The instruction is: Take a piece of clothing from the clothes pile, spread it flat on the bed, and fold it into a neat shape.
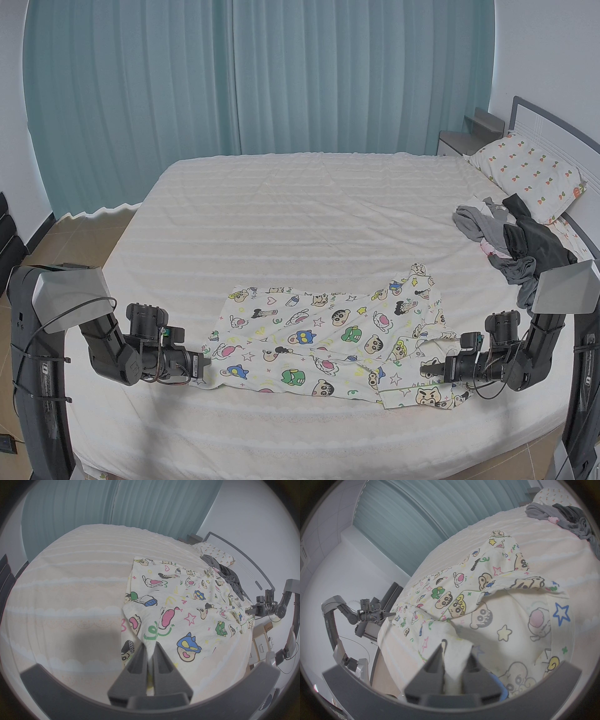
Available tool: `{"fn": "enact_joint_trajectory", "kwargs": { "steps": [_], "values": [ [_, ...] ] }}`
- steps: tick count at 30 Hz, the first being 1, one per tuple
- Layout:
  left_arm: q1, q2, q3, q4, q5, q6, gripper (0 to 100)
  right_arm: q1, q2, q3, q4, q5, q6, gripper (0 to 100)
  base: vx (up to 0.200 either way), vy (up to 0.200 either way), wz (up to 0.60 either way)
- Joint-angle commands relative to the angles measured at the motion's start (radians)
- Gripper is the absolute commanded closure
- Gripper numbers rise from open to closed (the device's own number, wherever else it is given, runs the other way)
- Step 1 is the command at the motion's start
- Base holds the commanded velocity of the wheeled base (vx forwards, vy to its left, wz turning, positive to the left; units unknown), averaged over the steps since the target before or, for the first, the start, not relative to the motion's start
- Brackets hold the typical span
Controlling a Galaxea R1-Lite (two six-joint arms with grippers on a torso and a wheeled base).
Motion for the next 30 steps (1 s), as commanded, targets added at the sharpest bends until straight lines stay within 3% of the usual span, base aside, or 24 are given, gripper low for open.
{"fn": "enact_joint_trajectory", "kwargs": {
  "steps": [1,13,30],
  "values": [
    [0.0,0.001,-0.001,-0.001,0.0,0.0,100,-0.011,-0.011,0.002,-0.008,0.012,0.0,100,0.0,0.0,0.0],
    [0.0,0.015,-0.005,-0.01,0.006,0.0,100,-0.032,0.026,-0.018,-0.116,0.013,0.012,100,0.0,0.0,0.0],
    [-0.029,0.058,-0.024,-0.097,0.049,-0.065,100,-0.029,0.047,-0.071,-0.119,-0.044,0.068,100,0.0,0.0,0.0]
  ]
}}
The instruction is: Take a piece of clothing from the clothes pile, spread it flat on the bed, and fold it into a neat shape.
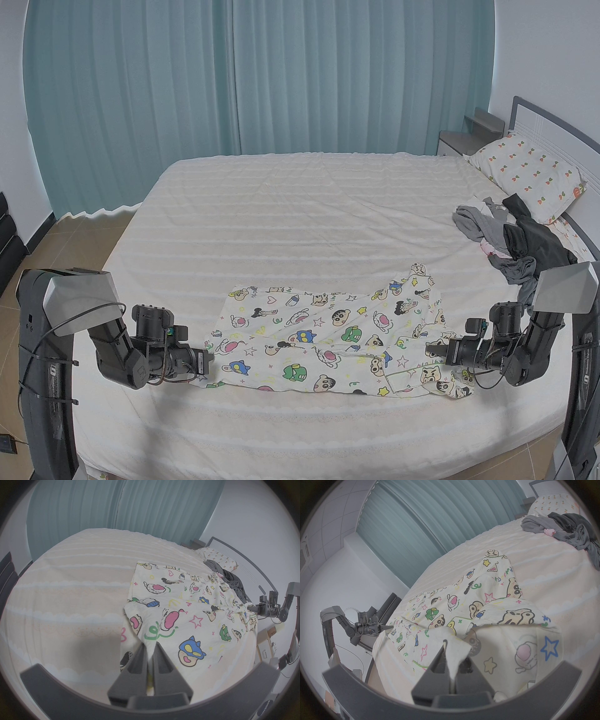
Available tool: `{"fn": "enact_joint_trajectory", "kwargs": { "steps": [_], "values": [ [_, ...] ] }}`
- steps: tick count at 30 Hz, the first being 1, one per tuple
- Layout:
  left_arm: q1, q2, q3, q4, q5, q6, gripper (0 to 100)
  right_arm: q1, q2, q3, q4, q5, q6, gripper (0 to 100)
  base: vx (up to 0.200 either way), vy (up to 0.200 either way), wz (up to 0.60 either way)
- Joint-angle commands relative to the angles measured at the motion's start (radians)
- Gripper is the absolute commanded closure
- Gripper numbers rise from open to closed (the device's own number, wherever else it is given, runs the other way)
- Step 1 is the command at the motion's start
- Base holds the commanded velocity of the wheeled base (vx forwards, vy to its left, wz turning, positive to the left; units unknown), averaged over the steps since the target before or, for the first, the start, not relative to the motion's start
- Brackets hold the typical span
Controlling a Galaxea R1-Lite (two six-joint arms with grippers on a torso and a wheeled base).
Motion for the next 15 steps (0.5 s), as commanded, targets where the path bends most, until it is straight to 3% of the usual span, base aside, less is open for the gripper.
{"fn": "enact_joint_trajectory", "kwargs": {
  "steps": [1,3,4,5,6,15],
  "values": [
    [-0.004,0.009,-0.003,-0.002,-0.001,-0.002,100,0.003,0.006,-0.001,0.0,-0.001,0.0,100,0.0,0.0,0.0],
    [-0.004,0.007,-0.003,0.003,-0.001,-0.005,100,0.003,0.006,0.002,0.0,-0.001,0.0,100,0.0,0.0,0.0],
    [-0.004,0.007,-0.005,0.004,-0.001,-0.008,100,0.003,0.006,0.002,0.0,-0.001,0.0,0,0.0,0.0,0.0],
    [-0.004,0.009,-0.008,0.004,-0.001,-0.017,100,0.003,0.006,0.004,0.0,-0.001,0.0,0,0.0,0.0,0.0],
    [-0.004,0.009,-0.009,0.004,-0.001,-0.03,0,0.003,0.005,0.005,0.0,-0.001,0.0,0,0.0,0.0,0.0],
    [0.003,-0.002,-0.003,0.003,0.03,-0.082,0,-0.001,-0.001,0.013,0.0,-0.015,0.0,0,0.0,0.0,0.0]
  ]
}}
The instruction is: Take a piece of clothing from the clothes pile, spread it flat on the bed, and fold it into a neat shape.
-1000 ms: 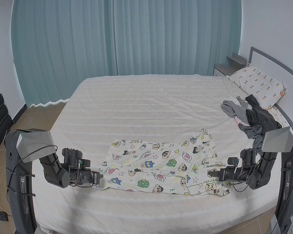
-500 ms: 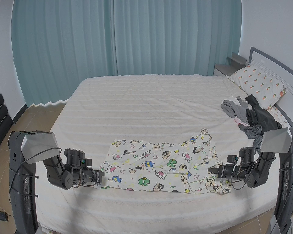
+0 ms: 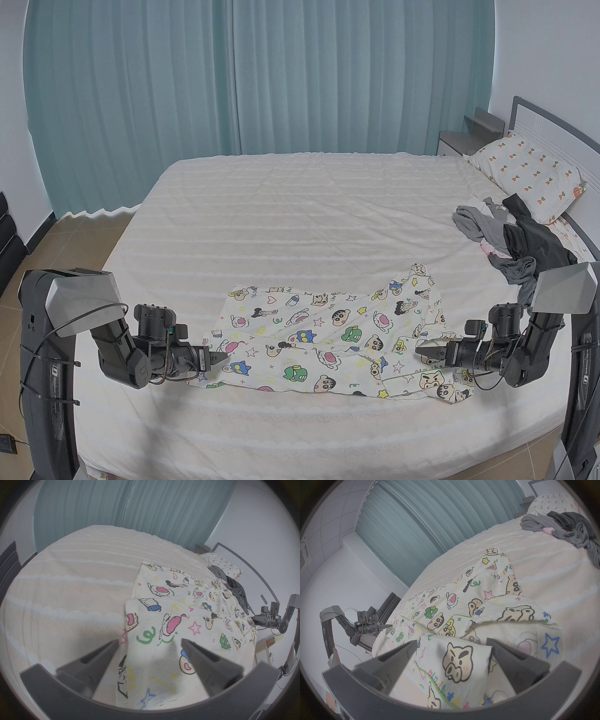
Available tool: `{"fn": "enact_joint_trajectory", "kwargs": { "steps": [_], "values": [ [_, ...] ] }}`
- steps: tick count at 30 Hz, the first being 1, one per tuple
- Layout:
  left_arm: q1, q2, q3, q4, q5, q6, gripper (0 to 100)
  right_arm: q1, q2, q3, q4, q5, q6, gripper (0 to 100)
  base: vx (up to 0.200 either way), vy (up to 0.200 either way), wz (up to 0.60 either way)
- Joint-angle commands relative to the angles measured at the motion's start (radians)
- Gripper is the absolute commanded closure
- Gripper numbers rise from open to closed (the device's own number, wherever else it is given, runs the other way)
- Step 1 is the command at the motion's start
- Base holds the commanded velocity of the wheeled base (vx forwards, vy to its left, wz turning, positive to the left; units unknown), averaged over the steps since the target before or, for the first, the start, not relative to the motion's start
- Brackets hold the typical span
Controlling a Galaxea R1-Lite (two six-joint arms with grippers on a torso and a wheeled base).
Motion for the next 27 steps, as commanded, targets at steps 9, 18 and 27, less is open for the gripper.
{"fn": "enact_joint_trajectory", "kwargs": {
  "steps": [9,18,27],
  "values": [
    [0.095,-0.101,0.091,0.028,-0.036,-0.003,0,-0.021,-0.038,0.004,-0.003,-0.074,0.001,0,0.0,0.0,0.0],
    [0.154,-0.243,0.249,0.012,-0.189,-0.248,0,-0.03,-0.185,0.002,0.005,-0.117,0.092,0,0.0,0.0,0.0],
    [-0.033,-0.256,0.311,0.008,0.062,-0.559,0,0.12,-0.248,0.088,-0.009,-0.293,0.216,0,0.0,0.0,0.0]
  ]
}}
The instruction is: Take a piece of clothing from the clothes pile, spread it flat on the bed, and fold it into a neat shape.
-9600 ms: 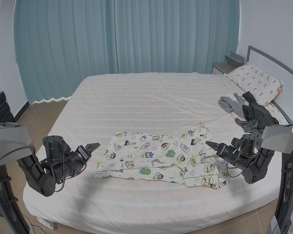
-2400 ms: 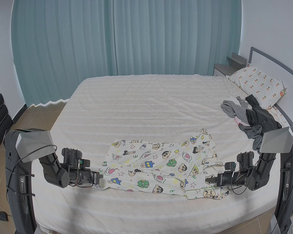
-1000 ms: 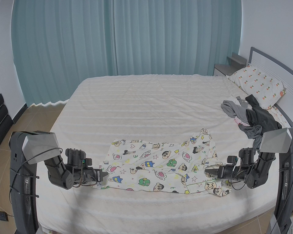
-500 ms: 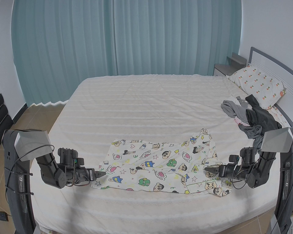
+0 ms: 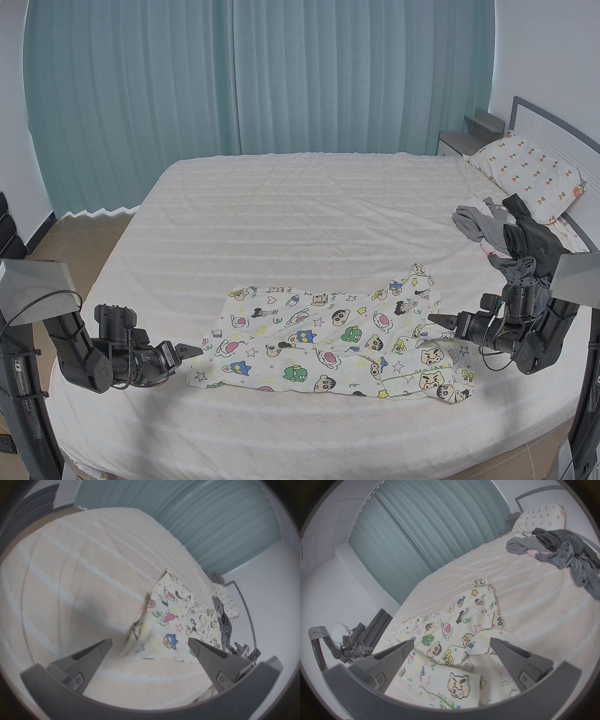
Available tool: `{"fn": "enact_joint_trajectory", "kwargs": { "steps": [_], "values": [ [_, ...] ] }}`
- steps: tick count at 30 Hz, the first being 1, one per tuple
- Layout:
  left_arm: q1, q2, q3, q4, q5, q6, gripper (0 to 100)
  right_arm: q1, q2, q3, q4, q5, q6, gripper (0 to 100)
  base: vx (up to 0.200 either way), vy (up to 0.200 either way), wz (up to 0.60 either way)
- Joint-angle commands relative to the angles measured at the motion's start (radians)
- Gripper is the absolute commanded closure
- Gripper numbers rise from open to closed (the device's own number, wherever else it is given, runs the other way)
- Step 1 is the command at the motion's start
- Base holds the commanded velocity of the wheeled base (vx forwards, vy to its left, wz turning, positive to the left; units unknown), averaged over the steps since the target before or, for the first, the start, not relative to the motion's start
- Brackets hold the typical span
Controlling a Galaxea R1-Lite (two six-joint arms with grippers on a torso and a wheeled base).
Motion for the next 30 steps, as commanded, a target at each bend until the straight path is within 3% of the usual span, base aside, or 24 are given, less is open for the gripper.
{"fn": "enact_joint_trajectory", "kwargs": {
  "steps": [1,4,8,9,11,15,25,30],
  "values": [
    [-0.126,-0.019,0.045,-0.003,0.169,-0.105,0,0.105,-0.081,0.096,-0.024,-0.094,0.097,0,0.0,0.0,0.0],
    [-0.177,0.009,0.045,-0.002,0.284,-0.108,0,0.134,-0.11,0.195,-0.093,-0.113,0.196,0,0.0,0.0,0.0],
    [-0.213,0.035,0.042,-0.003,0.384,-0.124,0,0.154,-0.108,0.283,-0.155,-0.154,0.232,0,0.0,0.0,0.0],
    [-0.229,0.041,0.038,-0.003,0.41,-0.144,0,0.169,-0.102,0.333,-0.187,-0.191,0.247,0,0.0,0.0,0.0],
    [-0.242,0.044,0.028,-0.002,0.419,-0.173,0,0.197,-0.095,0.396,-0.235,-0.231,0.284,0,0.0,0.0,0.0],
    [-0.247,0.062,0.01,-0.003,0.455,-0.177,0,0.241,-0.085,0.497,-0.345,-0.246,0.371,0,0.0,0.0,0.0],
    [-0.256,0.125,-0.027,-0.048,0.49,-0.11,0,0.269,-0.069,0.554,-0.36,-0.291,0.381,0,0.0,0.0,0.0],
    [-0.262,0.17,-0.073,-0.054,0.544,-0.071,0,0.321,-0.039,0.583,-0.36,-0.38,0.402,0,0.0,0.0,0.0]
  ]
}}
